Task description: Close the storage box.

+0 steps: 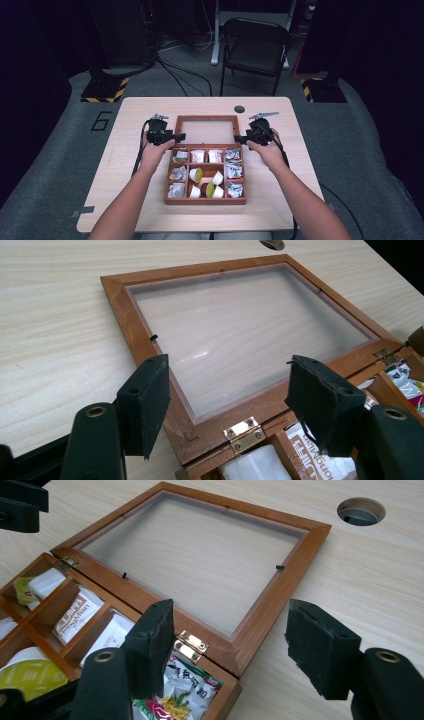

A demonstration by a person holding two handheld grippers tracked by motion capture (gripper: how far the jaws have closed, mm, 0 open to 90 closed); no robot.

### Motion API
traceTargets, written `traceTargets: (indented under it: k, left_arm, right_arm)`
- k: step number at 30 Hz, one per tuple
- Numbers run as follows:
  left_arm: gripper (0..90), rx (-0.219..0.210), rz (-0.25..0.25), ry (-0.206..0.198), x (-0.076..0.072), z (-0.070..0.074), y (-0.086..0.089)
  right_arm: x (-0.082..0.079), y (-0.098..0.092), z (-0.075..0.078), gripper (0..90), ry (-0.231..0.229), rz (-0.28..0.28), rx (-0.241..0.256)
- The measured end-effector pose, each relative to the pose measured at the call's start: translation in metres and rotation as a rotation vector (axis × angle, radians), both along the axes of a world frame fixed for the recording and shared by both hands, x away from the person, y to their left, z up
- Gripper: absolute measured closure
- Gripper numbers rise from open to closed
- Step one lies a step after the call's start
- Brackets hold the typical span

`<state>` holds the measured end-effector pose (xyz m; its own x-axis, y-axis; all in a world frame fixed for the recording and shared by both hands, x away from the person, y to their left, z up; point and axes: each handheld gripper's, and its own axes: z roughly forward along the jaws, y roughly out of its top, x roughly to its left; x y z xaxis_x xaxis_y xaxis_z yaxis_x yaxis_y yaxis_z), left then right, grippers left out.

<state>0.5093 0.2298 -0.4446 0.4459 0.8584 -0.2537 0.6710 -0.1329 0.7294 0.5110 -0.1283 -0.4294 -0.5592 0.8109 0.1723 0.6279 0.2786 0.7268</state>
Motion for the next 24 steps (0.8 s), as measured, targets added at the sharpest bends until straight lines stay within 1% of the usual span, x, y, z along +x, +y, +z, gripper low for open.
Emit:
traceTargets:
  k: [3, 8, 11, 13, 15, 16, 17, 18, 20, 24]
  left_arm:
    - [33.3, 0.002, 0.001, 0.008, 0.002, -0.003, -0.001]
    - [33.3, 0.0, 0.01, 0.02, 0.006, -0.007, -0.001]
    - [33.3, -0.008, 0.016, 0.032, 0.008, -0.009, 0.001]
    - [33.3, -0.018, 0.022, 0.043, 0.009, -0.011, 0.001]
    - [33.2, -0.012, 0.025, 0.044, 0.011, -0.013, 0.001]
    - [33.2, -0.013, 0.027, 0.052, 0.011, -0.013, 0.001]
    - [33.2, -0.012, 0.029, 0.054, 0.012, -0.014, 0.001]
    - [33.1, -0.008, 0.03, 0.053, 0.013, -0.015, 0.001]
    - [32.6, -0.009, 0.038, 0.061, 0.013, -0.016, 0.001]
    - [32.1, -0.006, 0.036, 0.07, 0.015, -0.02, 0.0]
  right_arm:
    - [0.003, 0.002, -0.004, 35.7, 0.014, -0.009, -0.004]
    - [0.007, 0.005, -0.009, 35.2, 0.019, -0.009, -0.021]
    - [0.009, 0.007, -0.013, 34.6, 0.033, -0.013, -0.012]
    - [0.012, 0.008, -0.016, 34.2, 0.039, -0.018, -0.015]
    - [0.014, 0.009, -0.018, 34.1, 0.052, -0.023, -0.012]
    - [0.014, 0.01, -0.019, 34.1, 0.063, -0.027, -0.007]
    - [0.015, 0.01, -0.02, 34.0, 0.059, -0.023, -0.02]
    - [0.015, 0.012, -0.021, 33.8, 0.07, -0.027, -0.017]
    - [0.016, 0.013, -0.023, 33.6, 0.075, -0.026, -0.019]
    - [0.018, 0.017, -0.027, 33.0, 0.081, -0.022, -0.026]
